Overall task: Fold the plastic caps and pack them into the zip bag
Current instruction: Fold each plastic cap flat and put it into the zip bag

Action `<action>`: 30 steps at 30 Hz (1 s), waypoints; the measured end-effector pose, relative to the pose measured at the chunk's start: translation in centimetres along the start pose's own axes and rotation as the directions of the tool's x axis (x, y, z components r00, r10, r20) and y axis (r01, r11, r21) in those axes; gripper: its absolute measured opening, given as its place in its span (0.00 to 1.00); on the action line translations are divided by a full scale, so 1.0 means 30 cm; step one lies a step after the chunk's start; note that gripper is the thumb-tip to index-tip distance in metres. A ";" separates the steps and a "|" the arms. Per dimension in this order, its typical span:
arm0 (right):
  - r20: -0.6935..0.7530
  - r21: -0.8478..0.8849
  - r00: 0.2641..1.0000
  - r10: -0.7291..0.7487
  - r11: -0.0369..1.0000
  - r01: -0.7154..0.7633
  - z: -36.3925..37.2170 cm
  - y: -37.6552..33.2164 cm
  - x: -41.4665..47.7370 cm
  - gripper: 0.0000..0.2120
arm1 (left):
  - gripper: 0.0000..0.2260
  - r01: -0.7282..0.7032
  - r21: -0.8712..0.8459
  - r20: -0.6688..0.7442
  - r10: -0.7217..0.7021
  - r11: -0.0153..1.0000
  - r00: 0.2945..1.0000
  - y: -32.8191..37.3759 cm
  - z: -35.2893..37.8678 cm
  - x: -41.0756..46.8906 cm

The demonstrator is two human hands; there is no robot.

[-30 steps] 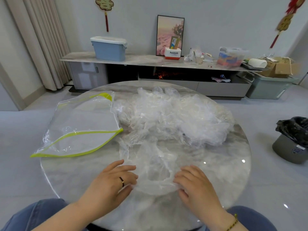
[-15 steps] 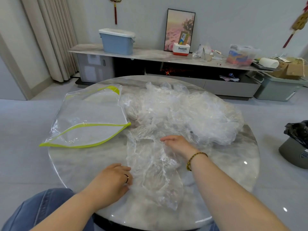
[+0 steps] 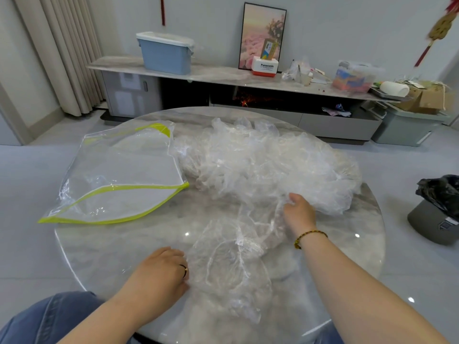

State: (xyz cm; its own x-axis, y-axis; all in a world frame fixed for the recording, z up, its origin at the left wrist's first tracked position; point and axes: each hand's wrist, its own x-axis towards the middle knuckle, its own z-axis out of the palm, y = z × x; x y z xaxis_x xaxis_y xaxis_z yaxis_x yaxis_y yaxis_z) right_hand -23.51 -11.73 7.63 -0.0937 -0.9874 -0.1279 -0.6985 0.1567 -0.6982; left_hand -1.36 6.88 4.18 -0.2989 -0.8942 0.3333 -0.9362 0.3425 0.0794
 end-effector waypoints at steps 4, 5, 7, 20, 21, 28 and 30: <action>0.026 -0.276 0.995 -0.101 0.955 0.105 -0.097 0.020 -0.053 0.23 | 0.14 0.017 0.014 -0.046 -0.016 1.000 0.999 0.015 -0.002 0.001; 0.037 -0.332 0.989 -0.142 0.932 0.147 -0.115 0.021 -0.076 0.25 | 0.14 0.021 0.027 -0.073 -0.019 0.999 0.997 0.017 -0.003 0.003; 0.012 -0.370 0.960 -0.278 0.891 0.263 -0.144 0.031 -0.130 0.25 | 0.14 0.042 0.034 -0.102 -0.039 0.999 0.994 0.025 -0.015 0.008; 0.423 -0.263 0.890 -0.172 0.916 0.303 -0.020 0.119 -0.341 0.11 | 0.10 0.477 -0.739 0.256 -0.457 0.475 0.852 -0.009 -0.115 0.005; 0.438 -0.275 0.884 -0.164 0.911 0.306 -0.005 0.111 -0.339 0.15 | 0.10 0.531 -0.749 0.277 -0.541 0.396 0.794 -0.016 -0.108 0.030; 0.410 -0.276 0.855 -0.318 0.850 0.448 0.072 0.078 -0.353 0.07 | 0.07 0.787 -0.446 0.435 -0.665 0.427 0.607 0.000 0.001 0.147; 0.391 -0.299 0.860 -0.328 0.838 0.456 0.076 0.080 -0.349 0.13 | 0.14 0.783 -0.415 0.425 -0.663 0.463 0.617 -0.009 0.015 0.145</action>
State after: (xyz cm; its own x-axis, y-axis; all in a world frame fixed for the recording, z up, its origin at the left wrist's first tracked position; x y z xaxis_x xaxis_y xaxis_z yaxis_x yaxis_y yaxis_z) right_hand -22.60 -0.97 5.68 0.4261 -0.8910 -0.1567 -0.8405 -0.3258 -0.4328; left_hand -2.50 2.77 5.19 0.3573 -0.9011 -0.2458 -0.5911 -0.4219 0.6874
